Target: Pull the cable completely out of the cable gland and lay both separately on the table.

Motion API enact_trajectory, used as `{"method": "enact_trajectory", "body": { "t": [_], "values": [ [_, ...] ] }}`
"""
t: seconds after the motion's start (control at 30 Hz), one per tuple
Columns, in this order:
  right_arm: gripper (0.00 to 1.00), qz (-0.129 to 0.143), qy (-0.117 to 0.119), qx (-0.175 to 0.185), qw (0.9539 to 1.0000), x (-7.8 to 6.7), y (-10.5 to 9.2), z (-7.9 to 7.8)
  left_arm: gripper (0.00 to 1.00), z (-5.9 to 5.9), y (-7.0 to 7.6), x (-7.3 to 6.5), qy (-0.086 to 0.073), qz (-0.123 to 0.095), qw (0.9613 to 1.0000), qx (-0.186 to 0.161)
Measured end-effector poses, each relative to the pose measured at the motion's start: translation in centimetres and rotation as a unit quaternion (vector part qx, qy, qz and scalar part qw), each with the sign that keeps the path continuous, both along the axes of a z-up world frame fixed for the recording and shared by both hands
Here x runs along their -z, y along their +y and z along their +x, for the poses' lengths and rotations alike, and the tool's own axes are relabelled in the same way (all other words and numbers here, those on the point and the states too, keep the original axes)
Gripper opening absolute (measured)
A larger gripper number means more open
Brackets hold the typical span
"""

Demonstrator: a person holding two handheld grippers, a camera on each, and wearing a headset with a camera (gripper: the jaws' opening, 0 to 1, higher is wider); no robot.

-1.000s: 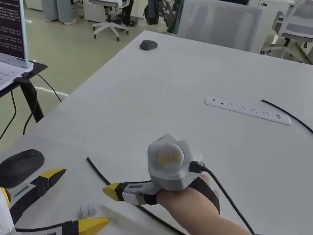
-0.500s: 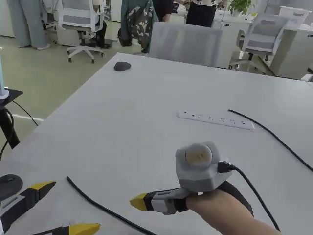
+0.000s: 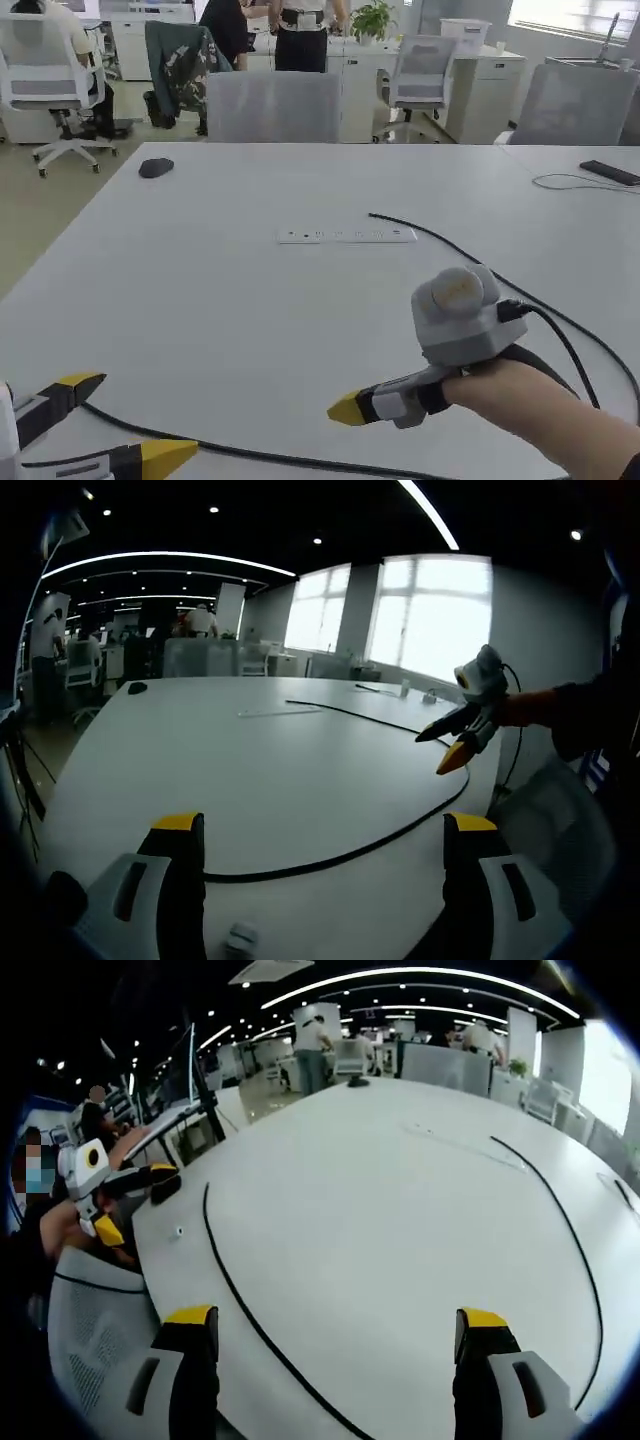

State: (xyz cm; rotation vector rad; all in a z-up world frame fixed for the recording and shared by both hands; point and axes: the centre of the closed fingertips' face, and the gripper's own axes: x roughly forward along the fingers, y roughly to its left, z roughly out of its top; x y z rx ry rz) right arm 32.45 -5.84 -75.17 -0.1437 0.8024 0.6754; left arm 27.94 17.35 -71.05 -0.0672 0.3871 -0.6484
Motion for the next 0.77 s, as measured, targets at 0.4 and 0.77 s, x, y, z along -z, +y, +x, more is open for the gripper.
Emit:
{"method": "enact_trajectory", "body": {
  "t": [0.4,0.77],
  "values": [
    [0.99,0.018,0.011,0.067,0.9975,0.5,-6.7,-2.9,0.99,-0.6,-1.7,0.5,0.039,0.021,0.9989,-0.014],
    [0.99,0.012,0.009,0.053,0.9985,0.5,-7.0,-3.0,0.99,-0.5,-1.8,0.0,0.035,0.045,0.9982,-0.019]
  ]
}}
